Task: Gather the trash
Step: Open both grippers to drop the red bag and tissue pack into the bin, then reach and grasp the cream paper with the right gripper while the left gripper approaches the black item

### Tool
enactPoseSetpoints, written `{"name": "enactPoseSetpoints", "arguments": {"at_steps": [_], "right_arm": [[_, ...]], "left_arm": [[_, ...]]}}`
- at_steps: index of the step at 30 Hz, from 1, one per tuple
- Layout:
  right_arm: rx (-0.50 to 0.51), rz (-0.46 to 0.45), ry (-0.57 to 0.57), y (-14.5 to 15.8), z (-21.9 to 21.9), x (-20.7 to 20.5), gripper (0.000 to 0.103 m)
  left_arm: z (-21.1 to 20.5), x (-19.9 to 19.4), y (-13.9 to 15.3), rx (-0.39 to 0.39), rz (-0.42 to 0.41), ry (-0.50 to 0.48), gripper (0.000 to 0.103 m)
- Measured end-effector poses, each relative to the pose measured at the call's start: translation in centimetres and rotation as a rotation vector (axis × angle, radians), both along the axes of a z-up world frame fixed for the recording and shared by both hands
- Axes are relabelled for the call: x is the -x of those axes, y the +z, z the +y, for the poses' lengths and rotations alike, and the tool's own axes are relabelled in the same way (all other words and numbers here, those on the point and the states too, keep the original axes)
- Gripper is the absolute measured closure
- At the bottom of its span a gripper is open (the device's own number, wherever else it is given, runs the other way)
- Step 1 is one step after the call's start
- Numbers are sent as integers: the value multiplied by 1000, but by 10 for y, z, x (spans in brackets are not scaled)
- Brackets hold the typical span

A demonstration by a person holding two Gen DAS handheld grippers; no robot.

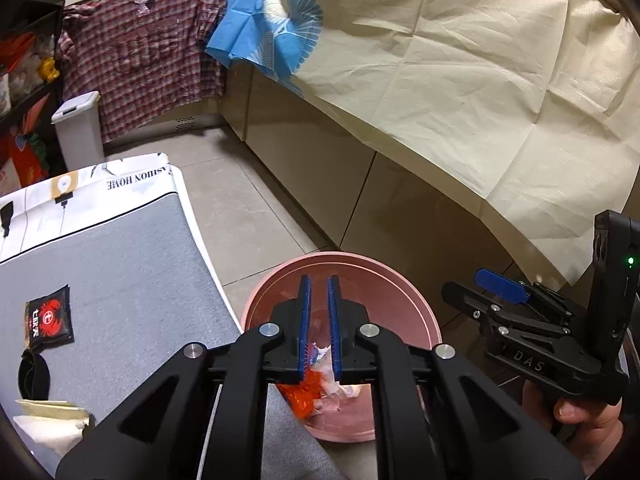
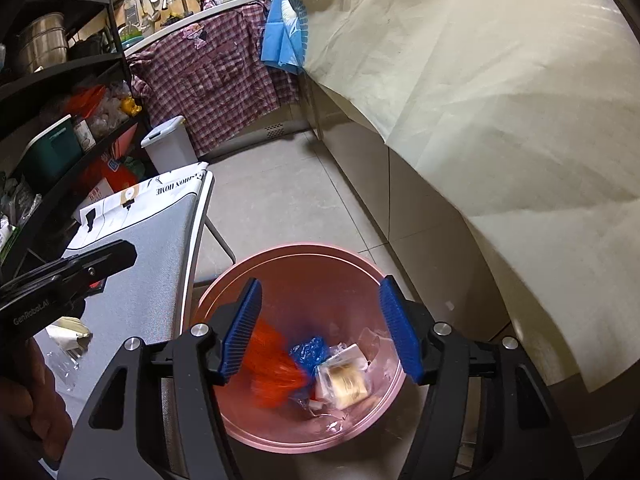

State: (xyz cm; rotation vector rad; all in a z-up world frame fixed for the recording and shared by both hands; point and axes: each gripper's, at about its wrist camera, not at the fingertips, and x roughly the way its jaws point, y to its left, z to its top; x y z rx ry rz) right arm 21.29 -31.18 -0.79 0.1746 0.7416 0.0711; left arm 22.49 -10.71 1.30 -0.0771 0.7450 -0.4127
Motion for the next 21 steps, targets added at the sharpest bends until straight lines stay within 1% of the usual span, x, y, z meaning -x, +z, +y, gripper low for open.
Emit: {"name": "enactPoseSetpoints", "arguments": {"at_steps": [9, 15, 18, 21], "right_arm": [[18, -34, 17, 5, 5, 8, 42], [44, -82, 45, 17, 16, 21, 44], [53, -106, 64, 24, 23, 28, 50], [52, -130, 94, 31, 34, 37, 60]], "left_arm": [[25, 21, 9, 10, -10, 39, 95], [56, 48, 25, 8, -31, 77, 95], [80, 62, 35, -10, -44, 97, 95], [110, 75, 46, -25, -55, 125, 94]]}}
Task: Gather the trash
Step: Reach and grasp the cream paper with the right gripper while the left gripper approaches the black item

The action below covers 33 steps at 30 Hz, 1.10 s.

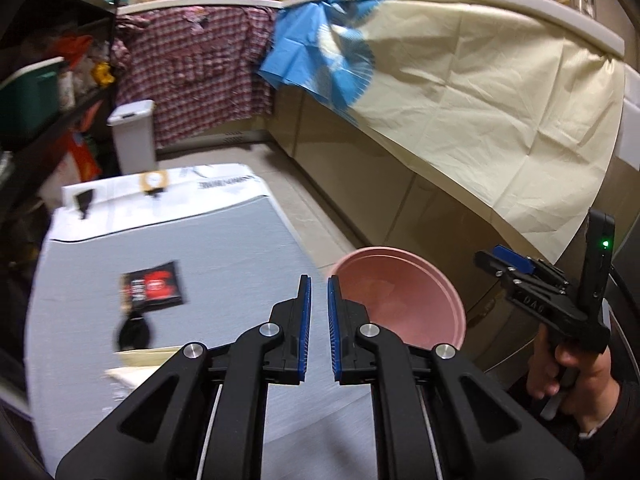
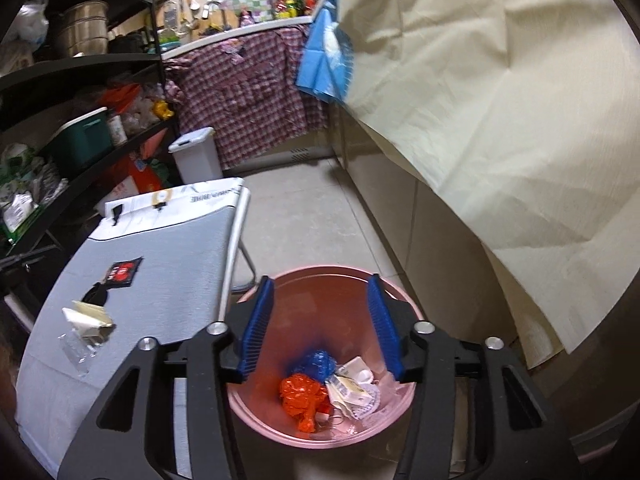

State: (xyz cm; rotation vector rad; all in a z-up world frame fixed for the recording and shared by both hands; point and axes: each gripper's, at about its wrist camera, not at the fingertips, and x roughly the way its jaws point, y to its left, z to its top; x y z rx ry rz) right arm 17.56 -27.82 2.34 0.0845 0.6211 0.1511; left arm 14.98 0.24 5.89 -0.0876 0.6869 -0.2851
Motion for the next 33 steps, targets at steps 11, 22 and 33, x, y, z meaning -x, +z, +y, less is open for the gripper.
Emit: {"name": "enactPoseSetpoints", "arguments": {"at_steps": [11, 22, 33], "right_arm": [[1, -62, 166, 21, 66, 24, 87], [33, -60, 388, 2, 179, 31, 90], [136, 14, 587, -50, 281, 25, 69]], "left_arm": [[127, 35, 23, -88, -39, 142, 95], [203, 42, 12, 28, -23, 341, 95], [215, 32, 0, 51, 20, 369, 95]]}}
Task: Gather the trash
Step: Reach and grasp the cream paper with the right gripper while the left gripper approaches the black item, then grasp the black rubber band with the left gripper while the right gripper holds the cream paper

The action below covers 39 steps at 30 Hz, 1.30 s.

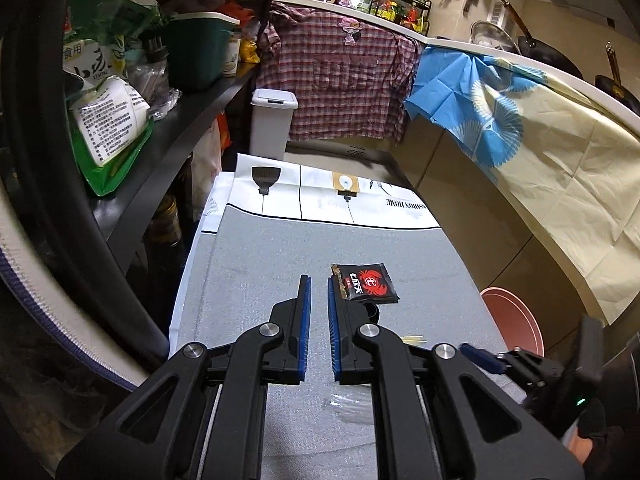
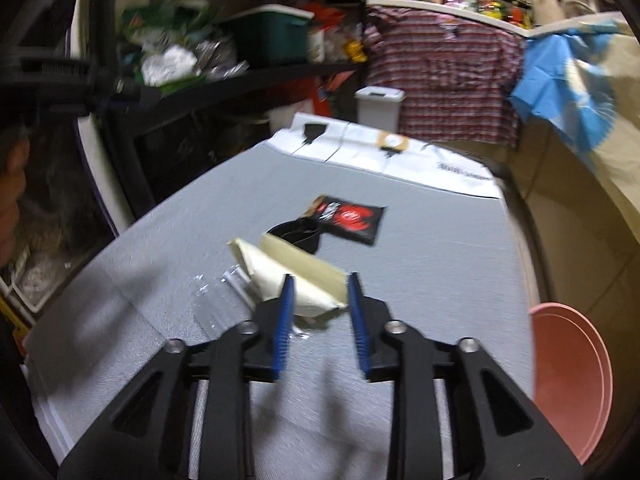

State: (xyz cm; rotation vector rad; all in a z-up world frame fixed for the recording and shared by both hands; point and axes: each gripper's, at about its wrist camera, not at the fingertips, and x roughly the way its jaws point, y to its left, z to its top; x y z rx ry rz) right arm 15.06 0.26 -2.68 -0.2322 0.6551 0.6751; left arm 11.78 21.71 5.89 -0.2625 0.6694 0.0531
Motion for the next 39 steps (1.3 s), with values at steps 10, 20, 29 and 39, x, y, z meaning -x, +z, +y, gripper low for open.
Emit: {"name": "enactPoseSetpoints", "arguments": {"at_steps": [10, 20, 29, 39], "right_arm": [[96, -16, 98, -22, 37, -5, 61], [116, -32, 89, -20, 36, -10, 86], [76, -48, 39, -6, 14, -17, 99], [15, -68, -74, 13, -26, -27, 102]], "left_arm": [[4, -14, -14, 7, 36, -6, 95], [-5, -28, -32, 8, 79, -31, 95], [-32, -43, -55, -27, 96, -103, 95], [-58, -62, -89, -58, 161, -158, 61]]}}
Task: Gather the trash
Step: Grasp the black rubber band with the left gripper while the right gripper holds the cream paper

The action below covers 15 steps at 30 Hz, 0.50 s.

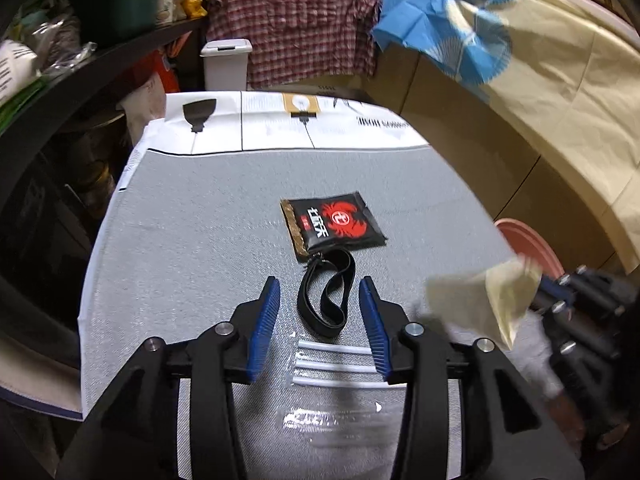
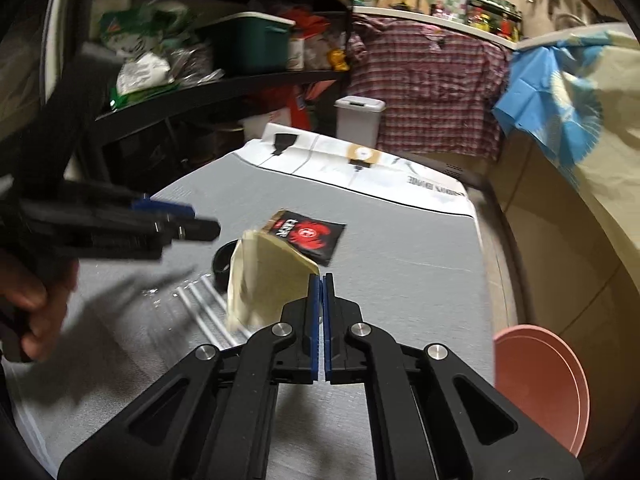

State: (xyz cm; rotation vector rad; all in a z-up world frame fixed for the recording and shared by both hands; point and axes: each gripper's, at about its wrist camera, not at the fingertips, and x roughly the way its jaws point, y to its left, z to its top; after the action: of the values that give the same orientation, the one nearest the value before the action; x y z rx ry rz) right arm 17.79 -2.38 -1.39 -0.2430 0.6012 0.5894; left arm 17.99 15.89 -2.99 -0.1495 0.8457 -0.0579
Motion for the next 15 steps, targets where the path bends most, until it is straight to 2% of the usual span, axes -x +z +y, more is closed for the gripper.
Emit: {"name": "enactPoseSetpoints", "arguments": {"at_steps": [15], "right_arm": [[-23, 7, -49, 4, -25, -7, 102]], "left_arm": [[-19, -16, -29, -61, 55, -16, 63]]}}
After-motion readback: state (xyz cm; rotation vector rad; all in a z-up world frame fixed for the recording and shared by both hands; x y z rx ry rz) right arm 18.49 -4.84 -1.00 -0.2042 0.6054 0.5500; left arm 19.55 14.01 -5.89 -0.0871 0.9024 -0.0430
